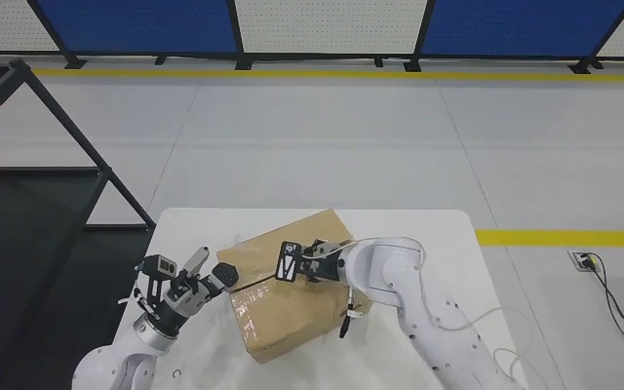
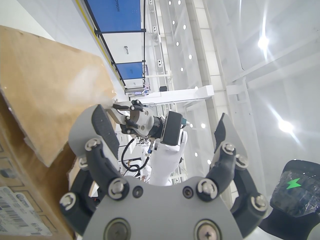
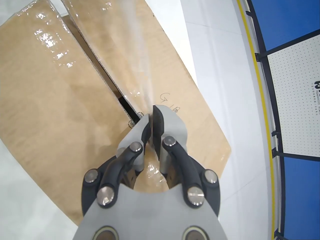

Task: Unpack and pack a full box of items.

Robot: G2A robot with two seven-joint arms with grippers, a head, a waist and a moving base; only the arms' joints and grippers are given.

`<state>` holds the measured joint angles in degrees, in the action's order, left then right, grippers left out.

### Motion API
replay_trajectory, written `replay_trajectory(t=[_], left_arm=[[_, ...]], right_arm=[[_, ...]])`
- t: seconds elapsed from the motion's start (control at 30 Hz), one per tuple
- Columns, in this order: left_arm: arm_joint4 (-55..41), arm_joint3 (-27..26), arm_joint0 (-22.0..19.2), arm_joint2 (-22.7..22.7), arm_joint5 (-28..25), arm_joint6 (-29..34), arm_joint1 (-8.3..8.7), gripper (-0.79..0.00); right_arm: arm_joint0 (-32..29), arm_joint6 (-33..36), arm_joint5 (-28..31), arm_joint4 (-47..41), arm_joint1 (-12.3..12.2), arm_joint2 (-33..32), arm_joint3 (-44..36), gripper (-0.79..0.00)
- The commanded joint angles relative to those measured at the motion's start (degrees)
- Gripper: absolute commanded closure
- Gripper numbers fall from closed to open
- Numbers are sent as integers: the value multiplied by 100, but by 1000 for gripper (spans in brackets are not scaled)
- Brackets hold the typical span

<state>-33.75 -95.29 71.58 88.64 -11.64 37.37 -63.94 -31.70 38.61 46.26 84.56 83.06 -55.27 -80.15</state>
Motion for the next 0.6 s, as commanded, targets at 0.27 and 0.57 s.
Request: replay_trajectory(t=[0.27,0.57], left_arm=[[-21,-31,49,55,19,17,2,-785],[-148,33,69,136,-1,36,0,-785]], right_arm=[[-109,-176,339,156,-115,-167,-674,0],[-78,-532,1174,590,-267,-309,-1005,0]])
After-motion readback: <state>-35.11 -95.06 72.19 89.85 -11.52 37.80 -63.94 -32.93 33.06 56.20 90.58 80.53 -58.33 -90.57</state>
